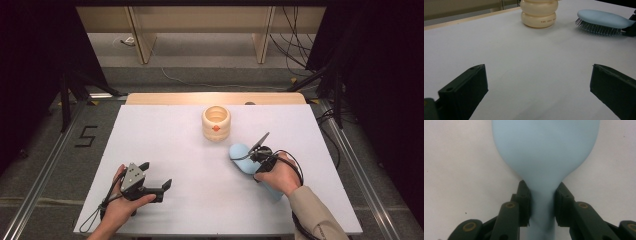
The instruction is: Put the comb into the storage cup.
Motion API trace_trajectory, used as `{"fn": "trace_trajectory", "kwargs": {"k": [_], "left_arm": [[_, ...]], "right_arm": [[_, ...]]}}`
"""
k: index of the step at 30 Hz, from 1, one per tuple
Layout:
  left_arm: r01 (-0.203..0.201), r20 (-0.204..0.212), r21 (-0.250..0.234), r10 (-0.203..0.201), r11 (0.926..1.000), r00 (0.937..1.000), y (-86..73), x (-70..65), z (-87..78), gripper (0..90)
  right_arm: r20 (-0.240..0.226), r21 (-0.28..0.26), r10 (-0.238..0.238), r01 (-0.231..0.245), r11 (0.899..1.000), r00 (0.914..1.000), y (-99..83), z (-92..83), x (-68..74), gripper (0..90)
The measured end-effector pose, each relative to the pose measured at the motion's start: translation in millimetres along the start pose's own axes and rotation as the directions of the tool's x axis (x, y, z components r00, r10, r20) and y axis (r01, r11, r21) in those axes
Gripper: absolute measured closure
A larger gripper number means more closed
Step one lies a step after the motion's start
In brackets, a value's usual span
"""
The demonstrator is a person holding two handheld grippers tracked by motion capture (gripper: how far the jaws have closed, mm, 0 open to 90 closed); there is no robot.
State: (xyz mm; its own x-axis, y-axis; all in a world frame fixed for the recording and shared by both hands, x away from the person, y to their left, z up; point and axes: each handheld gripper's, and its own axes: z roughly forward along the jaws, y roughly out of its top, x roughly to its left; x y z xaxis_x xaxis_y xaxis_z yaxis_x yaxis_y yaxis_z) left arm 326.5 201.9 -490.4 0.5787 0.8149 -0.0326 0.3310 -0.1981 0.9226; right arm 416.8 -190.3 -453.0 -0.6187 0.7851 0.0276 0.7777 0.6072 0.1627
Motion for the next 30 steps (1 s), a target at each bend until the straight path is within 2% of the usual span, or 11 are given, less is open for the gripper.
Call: {"fn": "trace_trajectory", "kwargs": {"k": [5, 19, 27, 30], "left_arm": [[-0.001, 0.001, 0.001, 0.001, 1.0000, 1.0000, 0.1, -0.3, -0.2, 0.9], [-0.001, 0.000, -0.001, 0.001, 1.0000, 1.0000, 0.1, -0.1, -0.1, 0.9], [-0.001, -0.002, -0.003, 0.001, 1.0000, 1.0000, 0.2, 0.1, -0.4, 0.9], [-0.001, -0.002, -0.003, 0.001, 1.0000, 1.0000, 0.2, 0.1, -0.6, 0.9]], "right_arm": [[-0.003, -0.019, -0.005, 0.005, 1.000, 1.0000, -1.2, -1.7, 0.0, 70.2], [-0.010, -0.065, 0.016, -0.016, 0.998, 0.9998, -6.2, -8.2, -2.0, 70.3], [-0.003, -0.138, 0.022, -0.023, 0.990, 0.9997, -9.2, -12.7, -1.9, 70.3], [-0.008, -0.154, 0.043, -0.044, 0.987, 0.9990, -10.4, -14.6, -1.0, 70.3]]}}
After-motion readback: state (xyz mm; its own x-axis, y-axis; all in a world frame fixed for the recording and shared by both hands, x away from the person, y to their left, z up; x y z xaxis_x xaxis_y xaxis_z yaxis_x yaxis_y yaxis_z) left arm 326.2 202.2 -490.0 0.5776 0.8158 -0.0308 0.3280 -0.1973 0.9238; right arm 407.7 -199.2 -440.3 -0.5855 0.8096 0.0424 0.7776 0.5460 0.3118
